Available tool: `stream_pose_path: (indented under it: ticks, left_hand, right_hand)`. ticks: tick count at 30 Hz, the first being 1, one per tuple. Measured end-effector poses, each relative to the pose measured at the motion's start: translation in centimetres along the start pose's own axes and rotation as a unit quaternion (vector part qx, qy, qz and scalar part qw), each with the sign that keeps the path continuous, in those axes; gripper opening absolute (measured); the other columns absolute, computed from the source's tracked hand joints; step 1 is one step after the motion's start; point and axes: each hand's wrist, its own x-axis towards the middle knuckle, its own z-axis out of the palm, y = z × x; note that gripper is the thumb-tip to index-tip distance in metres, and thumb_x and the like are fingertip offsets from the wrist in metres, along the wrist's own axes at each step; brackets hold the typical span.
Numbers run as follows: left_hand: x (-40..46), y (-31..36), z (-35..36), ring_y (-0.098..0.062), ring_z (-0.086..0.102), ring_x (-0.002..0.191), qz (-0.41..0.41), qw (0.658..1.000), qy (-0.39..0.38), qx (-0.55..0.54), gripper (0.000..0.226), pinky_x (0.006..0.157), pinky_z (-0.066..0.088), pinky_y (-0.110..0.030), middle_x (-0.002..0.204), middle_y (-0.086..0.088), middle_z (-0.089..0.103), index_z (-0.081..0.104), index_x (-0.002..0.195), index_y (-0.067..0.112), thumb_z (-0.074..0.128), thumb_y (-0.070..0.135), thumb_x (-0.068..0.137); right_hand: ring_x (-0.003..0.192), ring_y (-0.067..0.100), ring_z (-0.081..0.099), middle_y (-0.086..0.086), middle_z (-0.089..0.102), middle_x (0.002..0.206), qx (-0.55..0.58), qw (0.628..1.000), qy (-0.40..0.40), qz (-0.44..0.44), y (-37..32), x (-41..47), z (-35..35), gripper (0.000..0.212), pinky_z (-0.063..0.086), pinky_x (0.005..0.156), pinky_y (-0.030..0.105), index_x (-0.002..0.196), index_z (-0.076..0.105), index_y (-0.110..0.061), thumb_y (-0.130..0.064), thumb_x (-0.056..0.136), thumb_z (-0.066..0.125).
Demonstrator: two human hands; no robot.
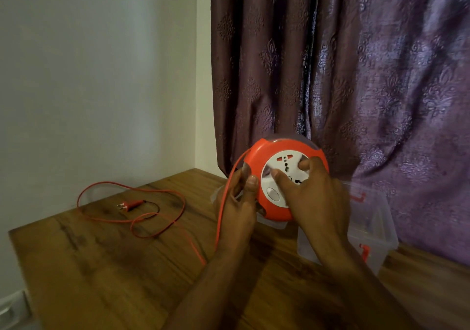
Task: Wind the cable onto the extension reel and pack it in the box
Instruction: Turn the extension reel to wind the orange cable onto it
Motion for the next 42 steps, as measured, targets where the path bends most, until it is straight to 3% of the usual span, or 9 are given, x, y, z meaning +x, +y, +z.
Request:
stream_pose_path:
  ticks: [10, 16, 18, 21, 24, 27, 35, 39, 42]
  left_hand:
    - [0.1, -0.2, -0.1, -0.011, 0.071, 0.099, 0.034, 0.999, 0.009, 0.029, 0.02, 0.08, 0.061, -0.049, 0.104, 0.015, 0.072, 0.064, 0.1, 0.052, 0.063, 0.035, 0.09]
    - [0.2, -0.2, -0.2, -0.017, 0.07, 0.103, 0.017, 1.0, 0.019, 0.004, 0.019, 0.082, 0.06, -0.048, 0.112, 0.008, 0.072, 0.066, 0.1, 0.053, 0.06, 0.037, 0.093]
    - [0.4, 0.0, -0.4, -0.017, 0.069, 0.107, 0.011, 0.999, 0.035, -0.009, 0.021, 0.085, 0.06, -0.048, 0.117, 0.007, 0.071, 0.064, 0.112, 0.044, 0.058, 0.035, 0.094]
    - [0.6, -0.2, -0.5, -0.019, 0.067, 0.11, 0.004, 0.998, 0.062, -0.012, 0.033, 0.087, 0.059, -0.047, 0.126, 0.0, 0.067, 0.061, 0.127, 0.028, 0.057, 0.032, 0.095]
    - [0.5, -0.3, -0.4, -0.012, 0.069, 0.103, 0.006, 0.998, 0.058, -0.022, 0.031, 0.079, 0.062, -0.037, 0.119, 0.006, 0.069, 0.061, 0.124, 0.032, 0.058, 0.034, 0.094]
    - [0.5, -0.5, -0.5, -0.007, 0.069, 0.1, 0.004, 0.999, 0.048, -0.021, 0.029, 0.078, 0.061, -0.031, 0.111, 0.017, 0.069, 0.06, 0.122, 0.035, 0.058, 0.035, 0.093]
    - [0.4, -0.2, -0.2, -0.006, 0.072, 0.095, 0.005, 0.999, 0.034, -0.016, 0.019, 0.071, 0.061, -0.027, 0.103, 0.019, 0.072, 0.063, 0.108, 0.043, 0.059, 0.038, 0.09]
    - [0.3, 0.1, -0.2, -0.01, 0.072, 0.097, 0.005, 0.999, 0.031, -0.021, 0.021, 0.069, 0.061, -0.03, 0.104, 0.016, 0.074, 0.065, 0.11, 0.041, 0.061, 0.038, 0.09]
    - [0.1, 0.1, -0.1, -0.016, 0.07, 0.104, -0.003, 0.999, 0.038, -0.012, 0.024, 0.079, 0.062, -0.039, 0.113, 0.011, 0.071, 0.063, 0.114, 0.039, 0.062, 0.038, 0.09]
  right_hand:
    - [0.083, 0.021, 0.067, 0.005, 0.072, 0.087, 0.161, 0.977, -0.076, 0.118, 0.3, 0.2, 0.7, 0.054, 0.056, 0.073, 0.044, 0.102, 0.043, -0.031, -0.072, 0.069, 0.056]
    - [0.094, 0.027, 0.063, 0.003, 0.068, 0.101, 0.031, 0.998, -0.058, 0.006, -0.4, -0.1, -0.1, 0.038, 0.051, 0.076, 0.038, 0.113, 0.048, -0.027, -0.048, 0.084, 0.059]
    - [0.095, 0.028, 0.062, 0.001, 0.062, 0.114, 0.0, 0.996, -0.027, -0.086, -0.7, -0.6, -0.2, 0.035, 0.051, 0.074, 0.038, 0.119, 0.046, -0.027, -0.035, 0.087, 0.059]
    - [0.101, 0.031, 0.06, 0.004, 0.042, 0.136, -0.106, 0.979, -0.074, -0.156, -0.9, -1.1, 0.3, 0.049, 0.05, 0.075, 0.039, 0.134, 0.034, -0.036, -0.024, 0.09, 0.053]
    - [0.109, 0.036, 0.057, 0.007, 0.028, 0.148, -0.136, 0.968, -0.137, -0.159, -1.2, -1.3, 0.4, 0.053, 0.052, 0.079, 0.043, 0.137, 0.024, -0.047, -0.042, 0.086, 0.038]
    - [0.115, 0.042, 0.053, 0.011, 0.02, 0.154, -0.136, 0.961, -0.18, -0.163, -1.1, -1.3, 0.3, 0.077, 0.05, 0.085, 0.049, 0.139, 0.02, -0.055, -0.059, 0.062, 0.016]
    - [0.102, 0.032, 0.061, 0.008, 0.032, 0.139, -0.18, 0.963, -0.103, -0.173, -0.2, -1.0, 0.6, 0.058, 0.055, 0.072, 0.039, 0.138, 0.02, -0.052, -0.035, 0.09, 0.049]
    - [0.103, 0.027, 0.06, 0.005, 0.036, 0.13, -0.155, 0.971, -0.092, -0.158, 0.1, -0.9, 0.7, 0.06, 0.053, 0.072, 0.035, 0.14, 0.019, -0.051, -0.044, 0.091, 0.052]
    - [0.106, 0.028, 0.058, 0.005, 0.037, 0.13, -0.145, 0.975, -0.098, -0.14, 0.2, -0.9, 0.7, 0.063, 0.053, 0.073, 0.035, 0.141, 0.017, -0.051, -0.049, 0.089, 0.052]
